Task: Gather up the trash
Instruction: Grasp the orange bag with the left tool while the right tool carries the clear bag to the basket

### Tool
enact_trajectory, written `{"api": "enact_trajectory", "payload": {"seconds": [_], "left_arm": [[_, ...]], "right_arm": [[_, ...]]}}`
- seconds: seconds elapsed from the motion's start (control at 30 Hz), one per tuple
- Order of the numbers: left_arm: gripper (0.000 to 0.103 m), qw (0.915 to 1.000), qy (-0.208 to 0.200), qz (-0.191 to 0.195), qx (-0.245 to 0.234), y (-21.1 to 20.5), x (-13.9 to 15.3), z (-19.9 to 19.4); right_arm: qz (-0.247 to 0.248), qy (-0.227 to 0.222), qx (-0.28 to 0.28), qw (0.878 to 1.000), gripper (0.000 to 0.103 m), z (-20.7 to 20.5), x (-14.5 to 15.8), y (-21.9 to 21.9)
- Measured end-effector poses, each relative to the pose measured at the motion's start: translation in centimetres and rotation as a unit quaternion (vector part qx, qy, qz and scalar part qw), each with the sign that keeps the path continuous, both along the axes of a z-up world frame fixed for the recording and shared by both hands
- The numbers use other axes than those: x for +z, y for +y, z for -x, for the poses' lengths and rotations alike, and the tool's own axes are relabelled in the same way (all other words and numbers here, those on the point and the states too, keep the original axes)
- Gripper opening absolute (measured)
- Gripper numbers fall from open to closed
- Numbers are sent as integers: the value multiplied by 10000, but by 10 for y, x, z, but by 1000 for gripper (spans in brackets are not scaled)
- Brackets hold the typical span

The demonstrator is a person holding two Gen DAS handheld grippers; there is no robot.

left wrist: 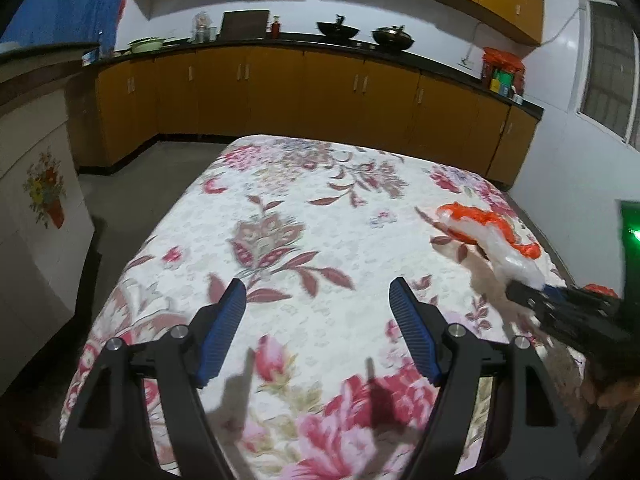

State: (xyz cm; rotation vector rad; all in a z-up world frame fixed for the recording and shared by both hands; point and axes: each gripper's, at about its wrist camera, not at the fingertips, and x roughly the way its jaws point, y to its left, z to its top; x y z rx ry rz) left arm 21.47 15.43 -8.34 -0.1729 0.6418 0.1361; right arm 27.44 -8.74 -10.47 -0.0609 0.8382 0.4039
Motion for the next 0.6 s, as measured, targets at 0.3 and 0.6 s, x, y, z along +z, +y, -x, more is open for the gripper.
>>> {"api": "enact_trajectory", "payload": {"seconds": [0.3, 0.6], "left_arm": [[78, 9985, -39, -30, -540, -51, 10, -48], [80, 9909, 252, -231, -1306, -147, 1, -143]], "right_arm": [[-369, -477, -655, 9960, 24, 43, 31, -76], [-311, -688, -1800, 9808, 24, 44, 47, -158]]}}
